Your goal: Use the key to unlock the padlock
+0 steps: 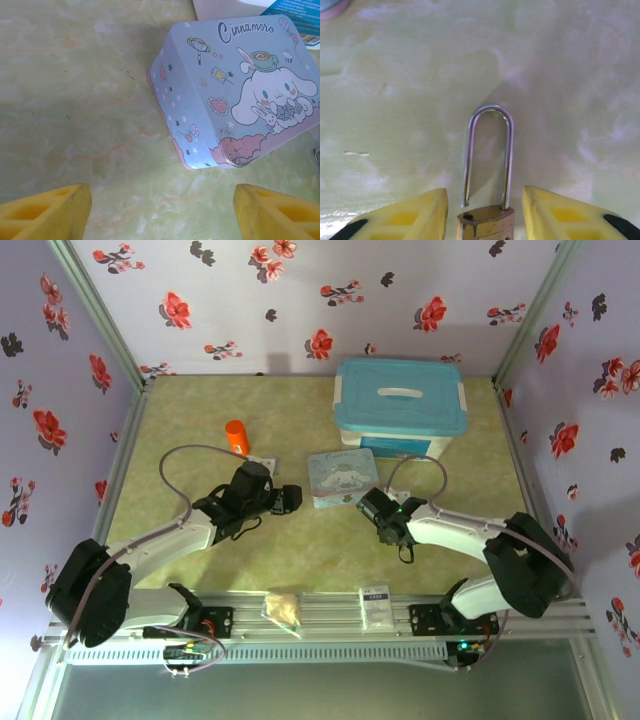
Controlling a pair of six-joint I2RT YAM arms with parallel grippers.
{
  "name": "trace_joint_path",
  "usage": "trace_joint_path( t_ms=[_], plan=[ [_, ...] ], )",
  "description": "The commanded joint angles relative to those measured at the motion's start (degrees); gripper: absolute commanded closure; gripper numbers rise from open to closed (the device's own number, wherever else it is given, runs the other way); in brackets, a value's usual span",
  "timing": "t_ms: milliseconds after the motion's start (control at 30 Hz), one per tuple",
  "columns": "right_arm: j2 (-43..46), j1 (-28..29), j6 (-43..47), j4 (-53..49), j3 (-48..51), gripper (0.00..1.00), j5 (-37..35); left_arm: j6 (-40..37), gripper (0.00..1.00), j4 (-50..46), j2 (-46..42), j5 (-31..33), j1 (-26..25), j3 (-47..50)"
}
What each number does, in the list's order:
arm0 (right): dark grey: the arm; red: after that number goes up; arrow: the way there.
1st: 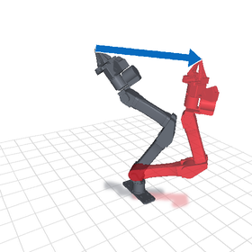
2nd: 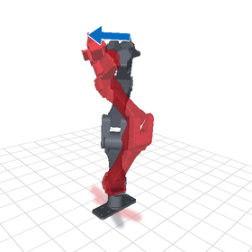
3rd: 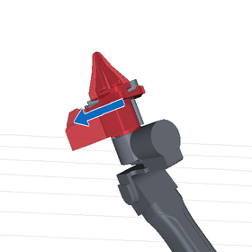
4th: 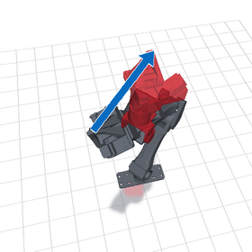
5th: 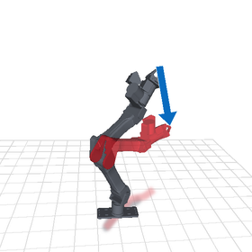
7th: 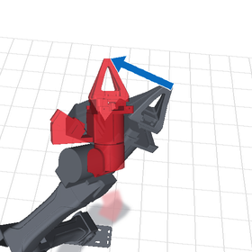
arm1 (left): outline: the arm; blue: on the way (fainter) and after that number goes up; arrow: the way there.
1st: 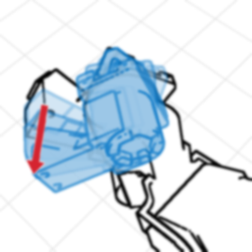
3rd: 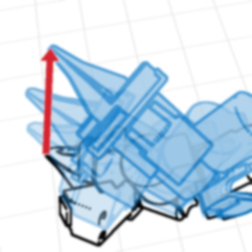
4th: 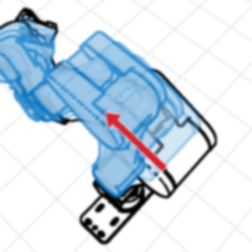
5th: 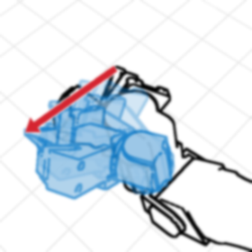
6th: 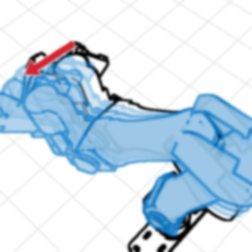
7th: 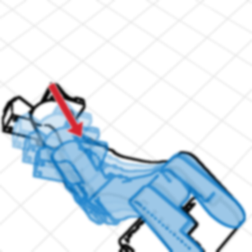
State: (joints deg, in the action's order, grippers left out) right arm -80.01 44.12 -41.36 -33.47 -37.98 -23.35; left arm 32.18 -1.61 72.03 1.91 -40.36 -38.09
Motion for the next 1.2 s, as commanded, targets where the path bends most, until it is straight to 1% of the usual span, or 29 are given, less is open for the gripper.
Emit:
trace_joint_path(
  t_ms=[0, 100, 133, 167, 200, 233, 267, 333, 367, 433, 500, 533, 567, 600, 633, 667, 733, 800, 833, 900, 933, 967, 1000, 1033, 1067, 1100, 1167],
  plan=[
    [2.3, -0.3, 0.7, -3.1, -1.2, 0.53, -3.1, -2.5, 0.24, -2.7, -2.0, 2.6, 0.9, -1.4],
    [5.7, -0.3, 2.2, -5.4, -4.2, 0.4, -7.3, -4.4, 0.24, -4.9, -5.6, 6.6, 1.9, -1.6],
    [7.3, -0.3, 2.9, -5.5, -5.0, 0.36, -9.1, -5.3, 0.23, -5.7, -7.0, 8.6, 2.2, -1.5],
    [9.3, -0.5, 3.9, -5.0, -5.8, 0.31, -11.3, -6.7, 0.22, -6.2, -8.9, 12.2, 2.5, -1.2],
    [11.2, -1.4, 5.4, -3.7, -6.3, 0.23, -13.0, -8.2, 0.21, -6.3, -10.9, 16.0, 3.1, -0.5],
    [12.9, -2.5, 7.3, -2.0, -6.3, 0.09, -14.2, -9.1, 0.16, -5.7, -12.7, 19.4, 3.8, 0.3],
    [14.8, -4.3, 9.7, 1.1, -5.8, 0.01, -15.4, -10.5, 0.11, -3.9, -14.5, 23.2, 4.9, 1.8],
    [17.6, -9.5, 14.1, 6.8, -4.5, 0.01, -15.4, -15.1, 0.04, 4.0, -17.2, 28.3, 7.2, 6.7],
    [18.7, -13.2, 16.2, 9.9, -3.7, 0.01, -14.9, -17.9, 0.01, 9.5, -18.1, 31.8, 8.1, 9.6],
    [21.0, -20.5, 18.7, 14.9, -1.9, 0.01, -13.6, -25.3, 0.0, 20.1, -18.0, 35.2, 10.2, 14.2],
    [22.3, -27.2, 20.2, 20.2, 0.8, 0.01, -13.2, -29.9, 0.0, 27.8, -14.8, 38.0, 12.8, 16.5],
    [22.7, -30.9, 21.9, 23.8, 2.9, 0.01, -11.3, -33.3, 0.0, 29.5, -12.6, 38.9, 14.4, 16.6],
    [22.8, -33.5, 23.6, 27.8, 4.7, 0.01, -9.5, -34.4, 0.0, 29.4, -10.9, 40.2, 15.5, 15.8],
    [22.4, -35.6, 24.8, 32.9, 7.7, 0.01, -9.1, -35.5, 0.0, 29.8, -9.6, 40.2, 17.0, 15.2],
    [21.7, -37.3, 26.4, 38.7, 10.6, 0.01, -8.7, -35.7, 0.0, 32.6, -7.7, 39.3, 19.1, 15.8],
    [20.5, -38.2, 28.3, 44.8, 13.3, 0.01, -8.0, -35.2, 0.0, 35.1, -5.9, 37.0, 21.5, 16.5],
    [16.4, -39.0, 31.8, 59.0, 18.5, 0.01, -7.0, -31.7, 0.0, 37.7, -0.7, 31.0, 27.8, 16.9],
    [11.6, -39.6, 32.0, 69.5, 21.0, 0.01, -5.2, -31.1, 0.0, 40.4, 3.3, 26.9, 30.8, 16.7],
    [8.2, -39.9, 32.5, 73.9, 21.4, 0.01, -4.1, -30.8, 0.0, 41.6, 5.1, 26.5, 31.8, 16.0],
    [4.8, -39.9, 33.3, 76.3, 19.7, 0.01, -2.5, -31.9, 0.0, 47.4, 7.6, 21.2, 34.3, 16.6],
    [2.6, -39.9, 34.3, 78.9, 19.1, 0.01, -1.9, -31.0, 0.0, 50.8, 9.4, 19.5, 36.2, 17.1],
    [0.2, -39.9, 35.3, 82.2, 19.0, 0.01, -1.1, -28.0, 0.0, 50.9, 11.1, 17.5, 38.2, 17.1],
    [-2.1, -40.0, 35.5, 82.5, 17.9, 0.01, -0.5, -26.8, 0.0, 54.9, 13.9, 13.3, 40.6, 18.0],
    [-4.3, -40.1, 35.2, 81.1, 16.5, 0.01, -0.3, -26.9, 0.01, 58.6, 15.9, 11.4, 41.1, 19.0],
    [-6.0, -40.1, 35.7, 82.3, 16.0, 0.01, 0.3, -27.6, 0.01, 60.2, 16.6, 11.5, 40.7, 19.4],
    [-7.3, -40.0, 36.4, 83.3, 15.7, 0.01, 2.3, -27.3, 0.0, 59.5, 15.9, 11.8, 40.6, 19.5],
    [-7.2, -40.9, 35.7, 80.6, 14.7, 0.01, 3.8, -27.2, 0.0, 59.7, 16.3, 12.6, 40.7, 19.4]
  ],
)
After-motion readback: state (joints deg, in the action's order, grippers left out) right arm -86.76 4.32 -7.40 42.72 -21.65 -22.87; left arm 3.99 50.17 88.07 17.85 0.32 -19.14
